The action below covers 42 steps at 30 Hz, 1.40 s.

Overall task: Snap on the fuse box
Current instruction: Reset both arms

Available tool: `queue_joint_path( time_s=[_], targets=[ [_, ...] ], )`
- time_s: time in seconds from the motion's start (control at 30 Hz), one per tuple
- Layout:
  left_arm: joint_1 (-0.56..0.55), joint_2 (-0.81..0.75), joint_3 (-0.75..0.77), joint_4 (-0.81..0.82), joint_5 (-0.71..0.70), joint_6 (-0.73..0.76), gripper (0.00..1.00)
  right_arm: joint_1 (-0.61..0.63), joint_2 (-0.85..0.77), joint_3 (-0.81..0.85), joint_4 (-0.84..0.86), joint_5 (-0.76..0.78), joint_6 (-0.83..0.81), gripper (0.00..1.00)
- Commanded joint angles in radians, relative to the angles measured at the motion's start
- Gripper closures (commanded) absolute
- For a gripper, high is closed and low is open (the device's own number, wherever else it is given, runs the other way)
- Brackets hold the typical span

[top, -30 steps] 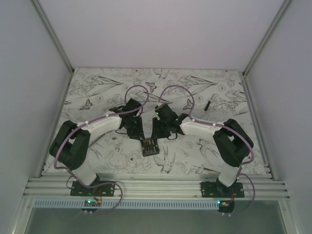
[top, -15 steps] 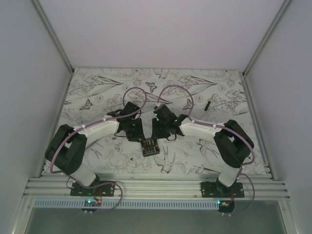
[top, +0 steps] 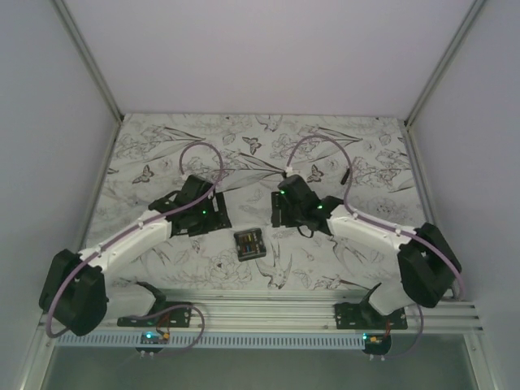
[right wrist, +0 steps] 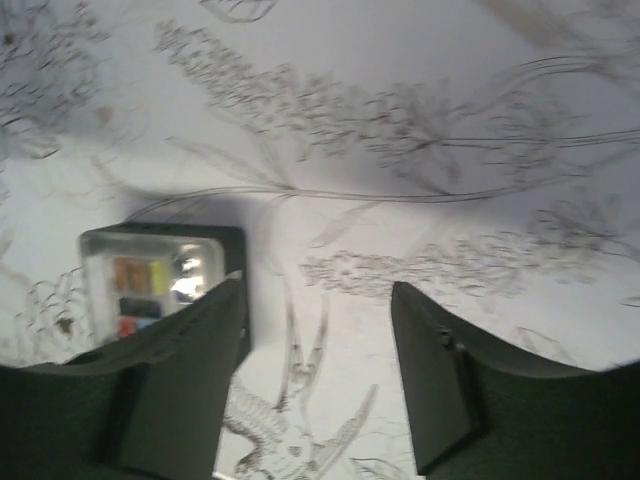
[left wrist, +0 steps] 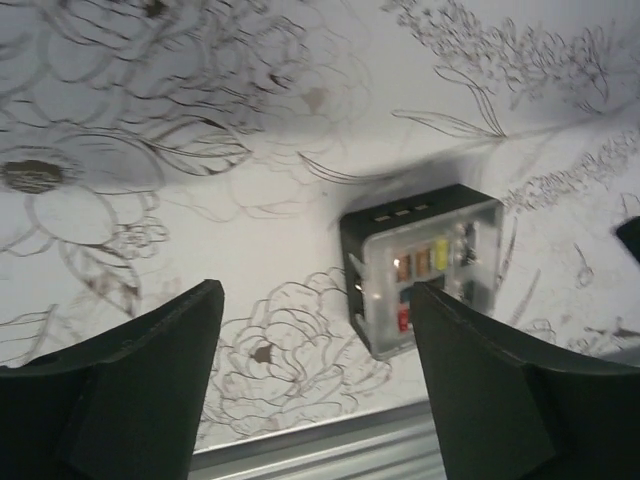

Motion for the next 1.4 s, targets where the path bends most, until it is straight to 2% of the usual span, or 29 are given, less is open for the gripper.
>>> queue_joint_path(
  time_s=[0.0, 0.07, 0.17, 0.2, 0.27, 0.47, 0.57, 0.67, 0.73, 0.87, 1.1, 1.2, 1.23, 1.27, 1.33, 1.37],
  targets=[
    [0.043, -0.067, -0.027, -0.032, -0.142, 0.043, 0.19, -0.072, -0.115, -0.044, -0.003, 0.169, -0.061, 0.28],
    [0.081, -0.091, -0.037, -0.023, -0.184, 0.048, 0.15, -0.132, -0.173, -0.076, 0.005, 0.209, -0.09, 0.21],
    [0.166, -0.139, -0.072, 0.012, -0.248, 0.046, 0.07, -0.237, -0.258, -0.14, 0.079, 0.278, -0.165, 0.02],
    [0.2, -0.168, -0.086, 0.023, -0.27, 0.04, 0.04, -0.276, -0.277, -0.158, 0.123, 0.29, -0.187, 0.0],
    [0.263, -0.217, -0.128, 0.059, -0.341, 0.039, 0.0, -0.356, -0.301, -0.199, 0.219, 0.332, -0.239, 0.01],
    [0.413, -0.295, -0.252, 0.258, -0.595, 0.143, 0.0, -0.554, -0.257, -0.381, 0.615, 0.382, -0.342, 0.01],
    [0.451, -0.255, -0.285, 0.388, -0.647, 0.233, 0.0, -0.58, -0.201, -0.501, 0.908, 0.417, -0.426, 0.01],
    [0.462, -0.147, -0.285, 0.503, -0.675, 0.329, 0.0, -0.604, -0.151, -0.564, 1.078, 0.44, -0.505, 0.01],
    [0.463, -0.064, -0.286, 0.602, -0.649, 0.405, 0.0, -0.623, -0.133, -0.65, 1.279, 0.438, -0.525, 0.01],
    [0.465, 0.048, -0.334, 0.802, -0.55, 0.499, 0.0, -0.659, -0.144, -0.709, 1.38, 0.367, -0.513, 0.01],
    [0.446, 0.146, -0.408, 1.046, -0.35, 0.629, 0.0, -0.681, -0.103, -0.77, 1.52, 0.232, -0.544, 0.0],
    [0.454, 0.233, -0.421, 1.17, -0.112, 0.733, 0.0, -0.681, -0.079, -0.771, 1.54, 0.164, -0.575, 0.0],
    [0.474, 0.23, -0.426, 1.165, -0.076, 0.722, 0.0, -0.682, -0.052, -0.768, 1.559, 0.131, -0.583, 0.0],
    [0.479, 0.233, -0.425, 1.167, -0.079, 0.714, 0.0, -0.682, -0.006, -0.75, 1.59, 0.115, -0.593, 0.0],
    [0.48, 0.234, -0.426, 1.167, -0.078, 0.713, 0.0, -0.725, -0.023, -0.711, 1.471, 0.039, -0.564, 0.0],
    [0.48, 0.233, -0.426, 1.168, -0.08, 0.713, 0.0, -0.738, -0.006, -0.713, 1.498, 0.019, -0.561, 0.0]
  ],
)
